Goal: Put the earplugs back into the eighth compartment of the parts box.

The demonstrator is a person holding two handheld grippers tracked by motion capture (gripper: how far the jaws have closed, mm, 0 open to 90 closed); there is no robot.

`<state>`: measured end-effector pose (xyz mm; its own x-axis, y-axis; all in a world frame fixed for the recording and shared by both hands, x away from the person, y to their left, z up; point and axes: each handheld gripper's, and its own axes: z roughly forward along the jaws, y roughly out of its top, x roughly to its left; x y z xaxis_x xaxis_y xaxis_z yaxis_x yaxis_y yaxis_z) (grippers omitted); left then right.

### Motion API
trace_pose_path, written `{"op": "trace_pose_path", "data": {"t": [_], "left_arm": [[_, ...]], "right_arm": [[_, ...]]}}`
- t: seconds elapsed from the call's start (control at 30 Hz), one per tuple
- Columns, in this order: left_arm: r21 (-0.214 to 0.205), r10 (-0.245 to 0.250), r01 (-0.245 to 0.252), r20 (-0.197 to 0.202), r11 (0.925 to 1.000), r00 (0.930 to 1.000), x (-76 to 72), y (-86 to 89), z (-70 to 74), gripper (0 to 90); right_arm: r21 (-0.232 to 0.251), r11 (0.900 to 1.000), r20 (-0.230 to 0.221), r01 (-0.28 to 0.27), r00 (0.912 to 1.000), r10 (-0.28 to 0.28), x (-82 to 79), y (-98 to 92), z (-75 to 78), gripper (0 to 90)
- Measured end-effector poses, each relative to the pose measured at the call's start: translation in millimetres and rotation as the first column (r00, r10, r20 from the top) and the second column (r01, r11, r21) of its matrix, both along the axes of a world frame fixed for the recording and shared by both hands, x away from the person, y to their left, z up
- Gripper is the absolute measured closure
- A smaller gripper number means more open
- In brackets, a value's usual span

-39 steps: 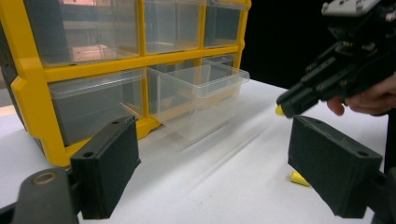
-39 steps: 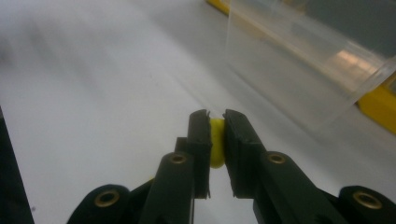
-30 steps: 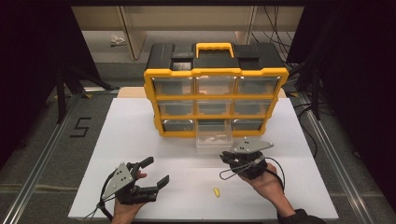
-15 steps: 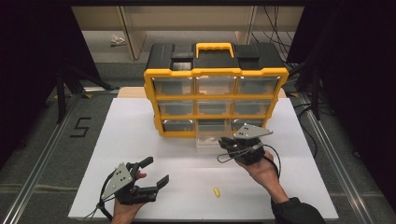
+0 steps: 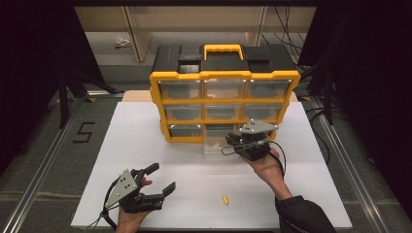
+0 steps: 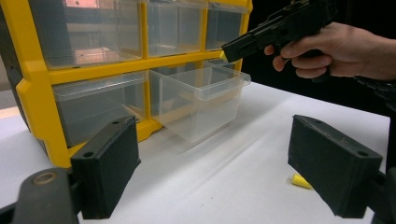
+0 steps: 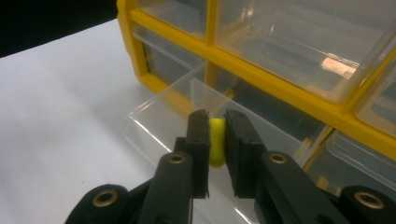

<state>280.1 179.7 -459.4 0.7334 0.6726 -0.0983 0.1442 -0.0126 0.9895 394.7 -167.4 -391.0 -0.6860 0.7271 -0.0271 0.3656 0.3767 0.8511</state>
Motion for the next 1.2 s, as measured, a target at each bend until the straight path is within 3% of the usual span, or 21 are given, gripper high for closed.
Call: {"op": "trace_pose_path", "data": {"t": [0.3,0.53,0.77,1.0,1.2], "left_arm": [[-0.001,0.006,-0.006,0.008,1.0,0.9999,-0.2,0.8,0.5,16.0],[0.0,0.01,-0.01,0.014,0.9999,0.9998,-0.6,1.4,1.2,16.0],[-0.001,0.012,-0.012,0.017,0.9999,0.9998,-1.1,1.7,1.6,16.0],[0.0,0.012,-0.012,0.019,0.9999,0.9998,-1.1,1.4,1.6,16.0],[-0.002,0.012,-0.012,0.019,0.9999,0.9997,-1.5,1.9,1.8,16.0]], "right_arm": [[0.004,0.9995,-0.017,0.03,0.9994,-0.03,10.0,0.1,-6.1,76.8],[0.03,0.9982,-0.036,0.051,0.9981,-0.05,10.7,0.1,-8.0,60.6],[0.082,0.9966,-0.014,-0.013,0.9998,0.015,-7.1,2.3,5.8,42.4],[0.075,0.9949,-0.011,-0.067,0.9976,0.068,-24.3,12.1,11.5,31.5],[0.056,0.9915,-0.019,-0.117,0.9928,0.118,-36.6,18.8,14.3,28.4]]}}
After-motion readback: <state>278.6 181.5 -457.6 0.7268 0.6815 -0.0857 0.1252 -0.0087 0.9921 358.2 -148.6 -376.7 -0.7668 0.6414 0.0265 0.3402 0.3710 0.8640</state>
